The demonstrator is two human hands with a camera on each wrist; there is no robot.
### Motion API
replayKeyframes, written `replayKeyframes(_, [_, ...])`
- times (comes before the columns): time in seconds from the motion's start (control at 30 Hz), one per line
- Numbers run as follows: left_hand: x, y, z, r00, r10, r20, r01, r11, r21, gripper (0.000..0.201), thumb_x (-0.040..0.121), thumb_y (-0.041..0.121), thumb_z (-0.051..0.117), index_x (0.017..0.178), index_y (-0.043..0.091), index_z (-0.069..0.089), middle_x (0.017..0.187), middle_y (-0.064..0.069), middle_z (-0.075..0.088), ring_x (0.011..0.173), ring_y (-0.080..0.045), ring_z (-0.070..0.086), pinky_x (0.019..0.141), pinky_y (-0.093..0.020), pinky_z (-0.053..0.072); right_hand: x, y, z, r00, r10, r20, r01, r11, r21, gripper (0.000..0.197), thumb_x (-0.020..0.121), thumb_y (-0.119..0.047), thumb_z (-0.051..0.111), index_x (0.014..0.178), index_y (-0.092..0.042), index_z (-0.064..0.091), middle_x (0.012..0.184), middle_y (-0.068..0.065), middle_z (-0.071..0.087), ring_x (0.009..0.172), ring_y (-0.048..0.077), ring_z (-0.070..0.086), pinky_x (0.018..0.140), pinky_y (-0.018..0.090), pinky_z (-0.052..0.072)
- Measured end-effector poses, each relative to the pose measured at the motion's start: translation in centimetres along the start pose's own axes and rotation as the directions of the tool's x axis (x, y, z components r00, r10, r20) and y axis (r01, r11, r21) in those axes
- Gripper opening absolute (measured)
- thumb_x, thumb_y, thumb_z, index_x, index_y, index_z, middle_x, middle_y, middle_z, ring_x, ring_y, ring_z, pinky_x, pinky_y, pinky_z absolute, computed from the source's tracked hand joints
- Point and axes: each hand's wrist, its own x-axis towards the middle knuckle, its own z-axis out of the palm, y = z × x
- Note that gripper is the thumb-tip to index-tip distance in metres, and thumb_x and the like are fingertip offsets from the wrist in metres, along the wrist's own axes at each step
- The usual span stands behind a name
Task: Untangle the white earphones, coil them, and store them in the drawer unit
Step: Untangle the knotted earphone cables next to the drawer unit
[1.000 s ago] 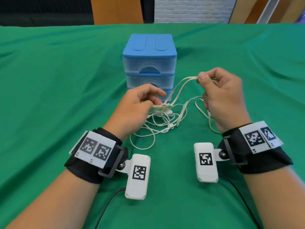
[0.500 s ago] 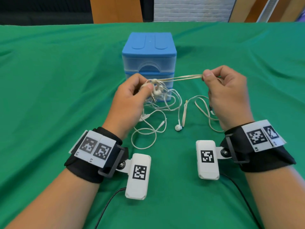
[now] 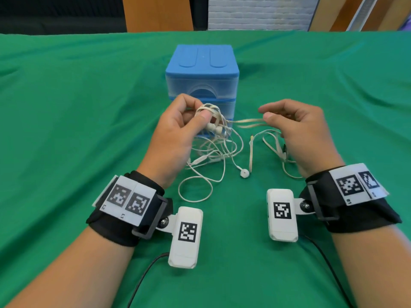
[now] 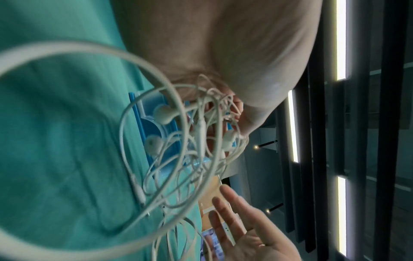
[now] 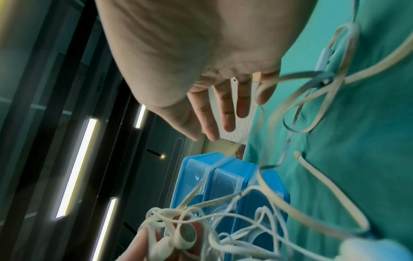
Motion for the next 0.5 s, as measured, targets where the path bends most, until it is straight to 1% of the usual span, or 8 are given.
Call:
replayKeyframes(0.07, [-0.1,0.0,0.1,0.999,0.007,0.035,-0.008,1.0,0.009,0.015,0.099,0.0,0.055,0.091,0.012,0.052,0.081,-0.005,0.07,0.073,-0.012,0.066,0.072,-0.019,0.05,-0.2,-0.3,0.1,0.998,-0.056,0.01,0.056,0.998,0.002,0.019,0.085,-0.021,0.069,0.103,-0.021,0.076,0.099,0.005,0.073,0.09,0.013,0.063,0.088,0.032,0.052])
replayKeyframes(0.1, [-0.2,0.1,0.2,0.999,0.015,0.049,-0.016,1.0,0.012,0.014,0.098,-0.002,0.055,0.092,0.011,0.053,0.079,-0.006,0.07,0.071,-0.01,0.066,0.071,-0.018,0.05,-0.3,-0.5,0.1,0.995,-0.096,0.034,0.097,0.995,-0.025,0.023,0.086,-0.023,0.069,0.108,-0.022,0.075,0.106,0.001,0.073,0.1,0.012,0.064,0.095,0.036,0.051])
replayKeyframes(0.17, [-0.2,0.0,0.2,0.997,0.031,0.076,-0.033,0.999,0.024,0.011,0.098,-0.002,0.056,0.094,0.009,0.053,0.082,-0.012,0.069,0.071,-0.013,0.064,0.072,-0.02,0.05,-0.8,-0.9,0.4,0.975,-0.122,0.186,0.135,0.989,-0.06,0.025,0.088,-0.024,0.069,0.113,-0.022,0.073,0.113,-0.005,0.073,0.111,0.011,0.064,0.097,0.043,0.052])
replayKeyframes(0.23, [-0.2,0.0,0.2,0.994,0.038,0.103,-0.041,0.999,0.025,0.008,0.098,-0.001,0.056,0.096,0.007,0.054,0.084,-0.016,0.068,0.073,-0.018,0.063,0.074,-0.025,0.052,-1.3,-1.1,1.3,0.926,-0.094,0.365,0.117,0.992,-0.043,0.021,0.091,-0.02,0.068,0.112,-0.018,0.074,0.109,-0.005,0.075,0.109,0.014,0.067,0.093,0.045,0.055])
replayKeyframes(0.27, [-0.2,-0.1,0.3,0.993,0.039,0.111,-0.042,0.999,0.022,0.007,0.098,-0.001,0.056,0.098,0.005,0.054,0.083,-0.016,0.068,0.073,-0.02,0.062,0.075,-0.027,0.052,-1.5,-1.1,1.6,0.906,-0.1,0.41,0.127,0.991,-0.04,0.017,0.092,-0.016,0.068,0.107,-0.015,0.075,0.104,-0.003,0.076,0.103,0.013,0.069,0.09,0.041,0.056])
replayKeyframes(0.33, [-0.2,-0.2,0.3,0.993,0.039,0.112,-0.042,0.999,0.023,0.006,0.098,-0.002,0.055,0.098,0.004,0.055,0.079,-0.012,0.067,0.071,-0.02,0.06,0.074,-0.029,0.052,-1.7,-1.1,1.9,0.897,-0.13,0.422,0.162,0.986,-0.042,0.008,0.093,-0.012,0.067,0.095,-0.012,0.075,0.092,0.0,0.076,0.089,0.009,0.068,0.083,0.035,0.055])
replayKeyframes(0.43, [-0.2,-0.3,0.1,0.995,0.032,0.094,-0.037,0.998,0.048,0.009,0.098,-0.003,0.056,0.097,0.006,0.058,0.079,-0.006,0.067,0.069,-0.013,0.06,0.071,-0.025,0.05,-1.5,-1.1,1.7,0.912,-0.132,0.388,0.154,0.988,-0.026,0.008,0.093,-0.013,0.067,0.088,-0.013,0.073,0.087,0.005,0.074,0.082,0.008,0.065,0.08,0.045,0.054])
replayKeyframes(0.5, [-0.1,-0.3,0.0,0.996,0.031,0.084,-0.037,0.997,0.068,0.007,0.097,-0.003,0.057,0.099,0.004,0.059,0.08,-0.005,0.066,0.069,-0.011,0.061,0.07,-0.023,0.05,-1.5,-1.2,1.6,0.903,-0.128,0.41,0.135,0.991,0.012,0.007,0.092,-0.016,0.067,0.09,-0.012,0.073,0.088,0.009,0.073,0.082,0.01,0.064,0.081,0.046,0.053])
